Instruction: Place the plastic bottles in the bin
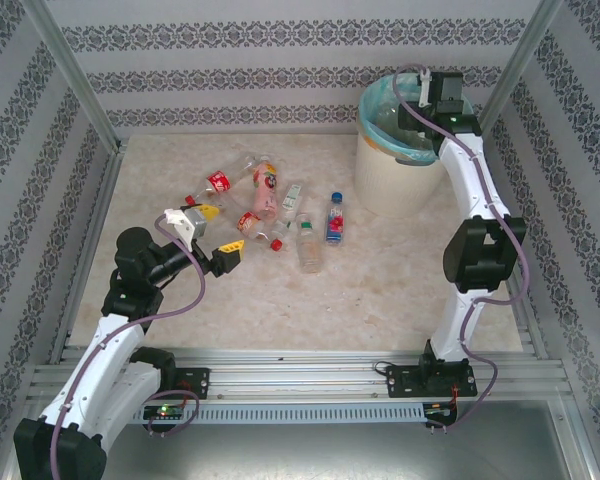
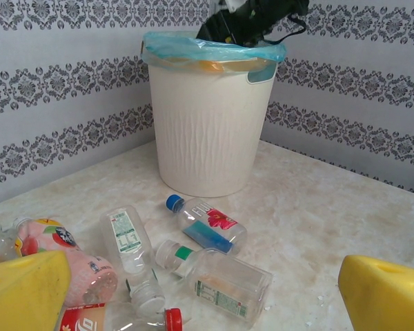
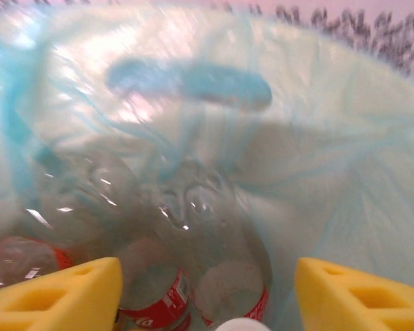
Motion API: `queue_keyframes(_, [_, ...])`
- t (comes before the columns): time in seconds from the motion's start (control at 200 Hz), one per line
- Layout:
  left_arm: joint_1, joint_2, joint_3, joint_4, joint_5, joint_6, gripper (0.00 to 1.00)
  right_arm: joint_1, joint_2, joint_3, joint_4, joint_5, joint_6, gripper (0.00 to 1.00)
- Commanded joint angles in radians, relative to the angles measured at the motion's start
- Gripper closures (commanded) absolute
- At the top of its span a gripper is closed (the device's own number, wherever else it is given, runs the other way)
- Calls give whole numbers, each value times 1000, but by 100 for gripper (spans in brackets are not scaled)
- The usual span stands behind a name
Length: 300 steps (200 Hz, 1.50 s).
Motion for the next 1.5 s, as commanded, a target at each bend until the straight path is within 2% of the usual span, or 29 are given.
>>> queue_keyframes(0.0, [-7,-1,1,49,-3,8,0,40,-96,73,-11,40,-25,24])
queue_keyframes(0.23, [-6,-19,17,27,-104,-10,3,96,-181,126,-18,55,-45,20])
queue_keyframes(0.365, [-7,-8,83,-79,-206,-48,5,164,-278,70,-11,47,-53,20])
queue_keyframes(0.43, [-6,26,158,-193,-267,-81,8,213,-348,3,9,50,-59,21])
queue_keyframes(0.6, [-7,196,375,-495,-389,-166,14,372,-536,-256,103,58,-48,23])
queue_keyframes(0.759, [-7,392,555,-688,-496,-294,18,514,-683,-506,195,60,17,25])
queue_keyframes(0.879, [-6,551,672,-792,-524,-321,19,617,-749,-631,224,65,31,25])
queue_keyframes(0.989, [-5,721,791,-891,-524,-390,20,662,-792,-699,217,80,42,25])
queue_keyframes(1.069, [-6,822,820,-888,-511,-492,20,669,-825,-741,228,103,68,25])
queue_keyframes(1.194, [-7,916,796,-769,-498,-626,16,670,-867,-781,248,126,68,25])
queue_keyframes(1.494, [-7,1092,819,-682,-547,-739,11,669,-905,-811,240,154,40,25])
